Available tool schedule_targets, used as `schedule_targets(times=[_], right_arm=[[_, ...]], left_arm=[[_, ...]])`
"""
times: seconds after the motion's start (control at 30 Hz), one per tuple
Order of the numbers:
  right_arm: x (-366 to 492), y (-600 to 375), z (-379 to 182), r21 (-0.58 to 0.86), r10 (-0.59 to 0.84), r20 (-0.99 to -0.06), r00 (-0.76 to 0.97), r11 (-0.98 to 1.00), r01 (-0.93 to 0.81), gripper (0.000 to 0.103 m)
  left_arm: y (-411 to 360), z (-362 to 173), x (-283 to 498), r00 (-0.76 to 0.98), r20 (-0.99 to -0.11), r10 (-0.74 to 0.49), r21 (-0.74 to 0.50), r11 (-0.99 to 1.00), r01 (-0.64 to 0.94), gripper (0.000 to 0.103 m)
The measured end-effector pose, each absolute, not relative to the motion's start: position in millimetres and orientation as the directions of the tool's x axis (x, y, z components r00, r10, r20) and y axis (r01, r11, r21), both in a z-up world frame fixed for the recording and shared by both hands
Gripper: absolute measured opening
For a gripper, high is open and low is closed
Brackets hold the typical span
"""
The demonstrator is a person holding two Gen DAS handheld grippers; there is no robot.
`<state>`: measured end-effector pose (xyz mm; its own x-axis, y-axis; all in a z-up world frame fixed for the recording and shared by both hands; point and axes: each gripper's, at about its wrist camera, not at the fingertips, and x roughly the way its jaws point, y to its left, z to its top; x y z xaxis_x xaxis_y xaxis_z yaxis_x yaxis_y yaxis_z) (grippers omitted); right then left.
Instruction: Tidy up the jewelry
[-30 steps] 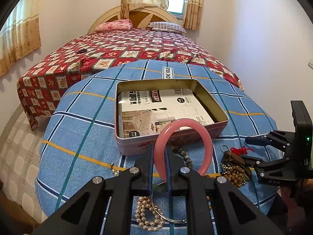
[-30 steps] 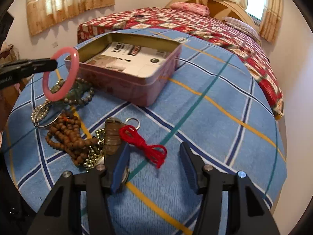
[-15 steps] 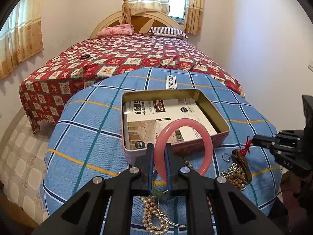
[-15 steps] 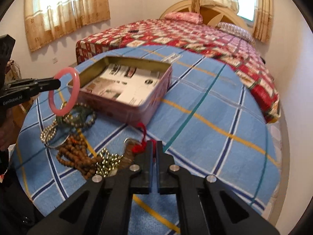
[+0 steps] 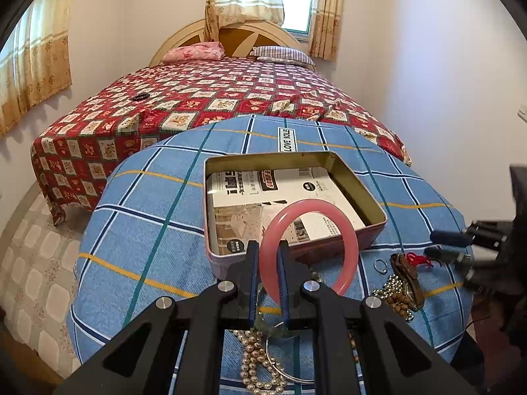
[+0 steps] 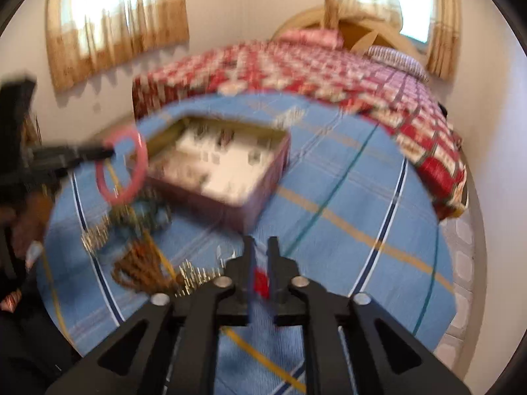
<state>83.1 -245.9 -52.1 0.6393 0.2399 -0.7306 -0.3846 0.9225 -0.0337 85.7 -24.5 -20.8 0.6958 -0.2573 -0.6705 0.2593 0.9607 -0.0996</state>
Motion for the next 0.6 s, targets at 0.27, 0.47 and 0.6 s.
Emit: schedule_targets(times=[0.27, 0.47, 0.6], right_arm=[[90.1, -252.3, -77.3, 0.001, 0.258, -0.757, 0.6, 0.919, -0.394, 0.034], [87.8, -270.9, -83.7, 0.1, 0.328, -0.779, 0.534, 0.906, -0.41, 0.034], [85.3, -264.8, -87.3, 0.054, 0.308, -0.78, 0.545, 0.9, -0.432, 0.034]], left_arm=[[-32.1, -33.0, 83.5, 0.666, -0.699, -0.259, -0.104, 0.959, 0.263, 0.01], [-32.9, -31.1, 80.8, 0.668, -0.701, -0.249, -0.095, 0.961, 0.259, 0.01], [-38.2, -33.4, 82.0, 0.662, -0.708, -0.247, -0.089, 0.96, 0.264, 0.01]])
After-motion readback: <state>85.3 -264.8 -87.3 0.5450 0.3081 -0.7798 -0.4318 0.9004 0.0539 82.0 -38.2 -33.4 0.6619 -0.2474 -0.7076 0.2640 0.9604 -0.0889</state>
